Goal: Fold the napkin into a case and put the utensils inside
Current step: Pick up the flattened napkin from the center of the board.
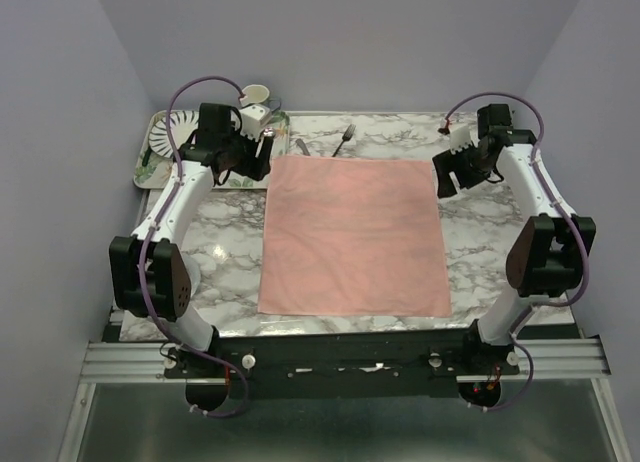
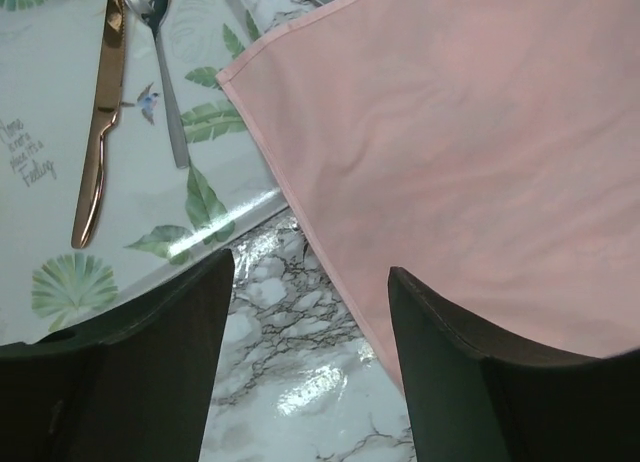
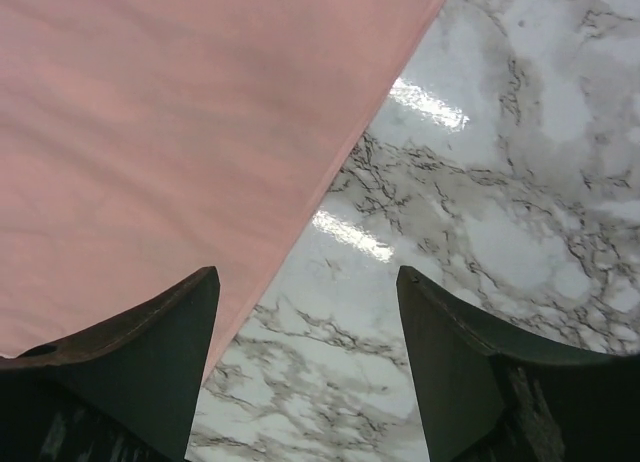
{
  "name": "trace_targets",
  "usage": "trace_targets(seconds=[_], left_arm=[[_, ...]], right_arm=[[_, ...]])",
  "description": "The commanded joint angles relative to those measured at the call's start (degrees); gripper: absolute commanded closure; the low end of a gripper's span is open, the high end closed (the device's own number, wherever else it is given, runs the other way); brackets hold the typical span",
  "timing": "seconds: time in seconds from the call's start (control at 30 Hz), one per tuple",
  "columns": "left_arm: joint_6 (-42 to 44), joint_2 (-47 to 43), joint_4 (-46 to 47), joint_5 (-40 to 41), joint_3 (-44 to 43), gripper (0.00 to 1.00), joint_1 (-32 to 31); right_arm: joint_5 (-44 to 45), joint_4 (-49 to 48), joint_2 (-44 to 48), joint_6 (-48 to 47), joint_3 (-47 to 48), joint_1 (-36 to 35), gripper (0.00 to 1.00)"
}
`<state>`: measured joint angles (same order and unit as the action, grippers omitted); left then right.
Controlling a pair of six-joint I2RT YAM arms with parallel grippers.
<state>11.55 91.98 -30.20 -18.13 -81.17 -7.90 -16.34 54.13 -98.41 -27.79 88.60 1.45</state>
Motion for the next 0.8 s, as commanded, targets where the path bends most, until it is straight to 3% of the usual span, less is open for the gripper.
trace_targets(seconds=[0.0,0.3,0.47,0.77], left_arm=[[-1.79,3.97,0.58,-3.14,-3.11,0.27,0.26],[-8.47,15.14,3.12,-0.07,-14.89,0.23,0.25],[-9.44,19.81,1.63,2.48,-22.09,0.20,0.34],[-11.02,22.62,2.33,2.49,-21.59,0.18,0.61]], right_arm=[[-5.10,1.94,-7.21,4.32,6.99,0.22,0.22],[2.71,-2.54,-23.39,13.46,27.93,0.22,0.41],[5.17,-2.19,-34.28,16.54,39.70,0.22,0.47],[4.65,-4.38,-41.07,18.65,42.36,0.22,0.48]])
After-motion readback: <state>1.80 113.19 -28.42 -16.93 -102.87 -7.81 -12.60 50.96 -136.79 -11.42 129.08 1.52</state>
